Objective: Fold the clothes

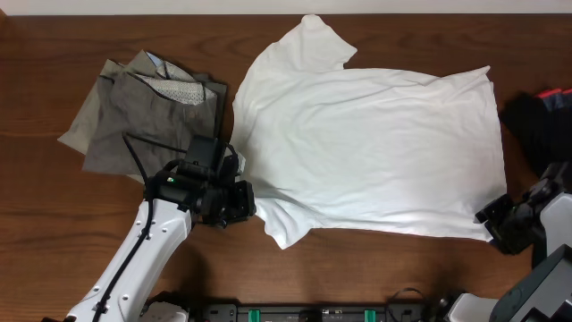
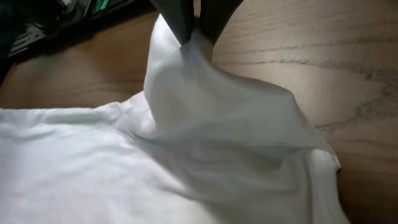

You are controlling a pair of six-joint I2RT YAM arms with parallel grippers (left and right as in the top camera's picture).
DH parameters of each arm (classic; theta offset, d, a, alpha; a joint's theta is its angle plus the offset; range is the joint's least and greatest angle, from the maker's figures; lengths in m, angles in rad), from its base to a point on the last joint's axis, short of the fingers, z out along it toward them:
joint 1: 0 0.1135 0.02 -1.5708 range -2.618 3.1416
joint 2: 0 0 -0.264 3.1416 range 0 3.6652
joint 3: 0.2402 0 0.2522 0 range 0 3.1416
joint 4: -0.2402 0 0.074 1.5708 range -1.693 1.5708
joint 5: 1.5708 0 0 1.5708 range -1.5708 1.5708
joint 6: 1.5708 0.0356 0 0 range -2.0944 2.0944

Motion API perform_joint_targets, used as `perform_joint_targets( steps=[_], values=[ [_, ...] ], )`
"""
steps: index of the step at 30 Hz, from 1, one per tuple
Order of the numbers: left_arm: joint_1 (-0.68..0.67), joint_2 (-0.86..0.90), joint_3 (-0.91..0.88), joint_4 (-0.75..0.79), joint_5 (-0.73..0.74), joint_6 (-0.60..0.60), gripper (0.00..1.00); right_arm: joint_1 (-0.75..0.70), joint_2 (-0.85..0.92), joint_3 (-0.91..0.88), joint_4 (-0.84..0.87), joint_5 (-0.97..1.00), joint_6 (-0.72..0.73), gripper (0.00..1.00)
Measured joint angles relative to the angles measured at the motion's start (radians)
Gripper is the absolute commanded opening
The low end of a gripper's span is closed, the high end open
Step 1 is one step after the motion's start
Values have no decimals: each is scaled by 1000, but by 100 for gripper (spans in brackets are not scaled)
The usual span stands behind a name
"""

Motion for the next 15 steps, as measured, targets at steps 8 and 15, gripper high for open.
perform_joint_targets(
  steps=[8,15],
  values=[
    [0,0,0,-6,0,12,6,0,0,-70,70,56,28,49],
    [0,0,0,-6,0,12,6,-1,0,-119,148,89,56,26]
  ],
)
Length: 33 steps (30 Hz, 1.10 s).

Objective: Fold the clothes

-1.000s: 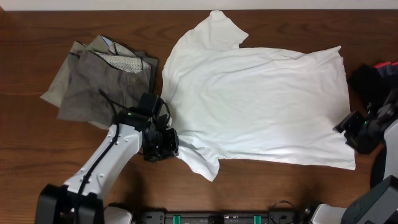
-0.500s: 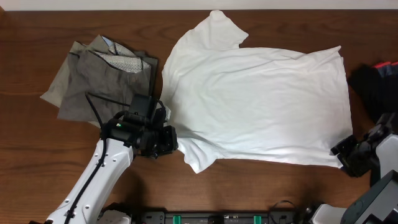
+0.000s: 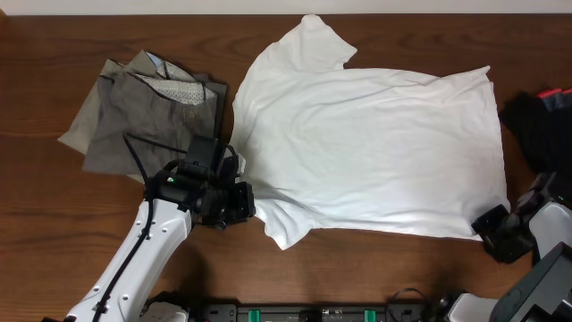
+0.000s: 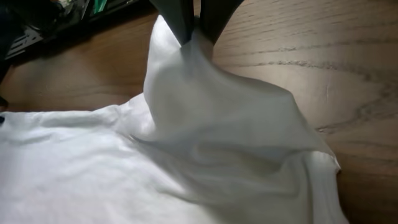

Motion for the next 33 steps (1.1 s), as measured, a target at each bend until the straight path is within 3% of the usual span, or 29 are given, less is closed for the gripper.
perform_joint_targets(
  steps=[1,2,9,21,27,33],
  values=[
    [0,0,0,0,0,0,6,0,0,-1,13,4,12,8],
    [0,0,0,0,0,0,6,0,0,-1,24,3,13,1],
    [0,0,0,-3,0,3,6,-10,0,15,4,-48,17,1],
    [0,-89,157,-159,-15,18,6,-10,-129,177,-328,-186,-65,1],
    [0,-94,172,-148,-73,33,6,-10,-142,215,-293,-236,-100,1],
    [0,-84,172,-26,-132,51,6,-10,-136,216,-150,-305,-102,1]
  ],
)
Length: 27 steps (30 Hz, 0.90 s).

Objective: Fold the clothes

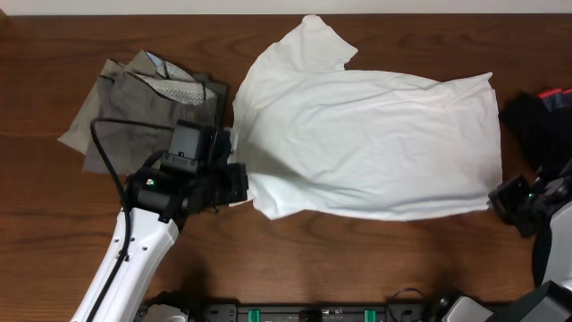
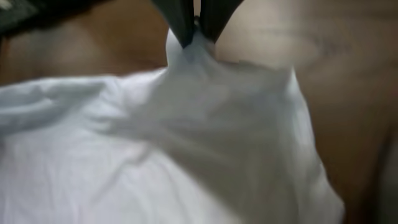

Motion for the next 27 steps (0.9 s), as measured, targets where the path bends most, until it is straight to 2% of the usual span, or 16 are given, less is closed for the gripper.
perform_joint_targets(
  steps=[7,17,27],
  values=[
    [0,26,0,136,-53,97,6,3,86,2,176,-116,30,1],
    [0,174,0,301,-96,290,6,55,240,2,461,-241,96,1],
    [0,319,1,487,-189,370,6,114,272,2,595,-247,143,1]
  ],
)
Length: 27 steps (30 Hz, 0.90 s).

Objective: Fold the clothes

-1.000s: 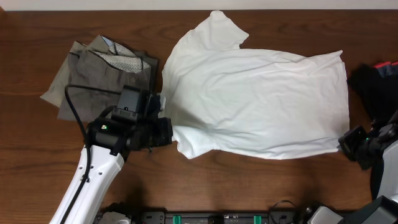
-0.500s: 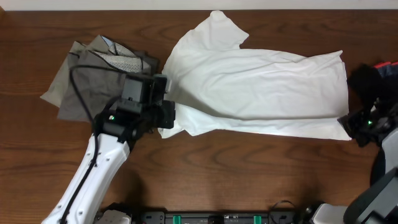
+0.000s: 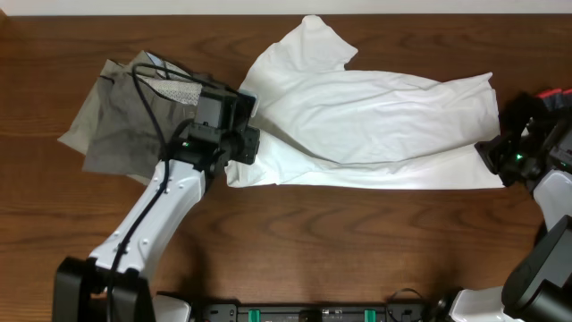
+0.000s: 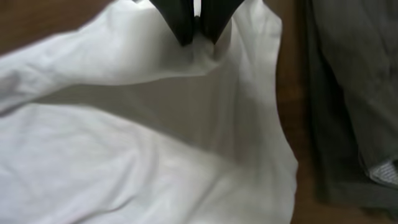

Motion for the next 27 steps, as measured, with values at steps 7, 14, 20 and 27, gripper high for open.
perform_joint_targets(
  steps=[7,14,20,27],
  values=[
    [1,51,0,133,-66,8,6,1,0,0,43,32,36,1],
    [16,63,0,223,-87,9,16,1,0,0,45,62,56,31],
    [19,71,0,227,-96,15,98,1,0,0,49,83,62,54],
    [83,58,18,34,-93,-35,98,0,0,0,-35,94,18,58]
  ],
)
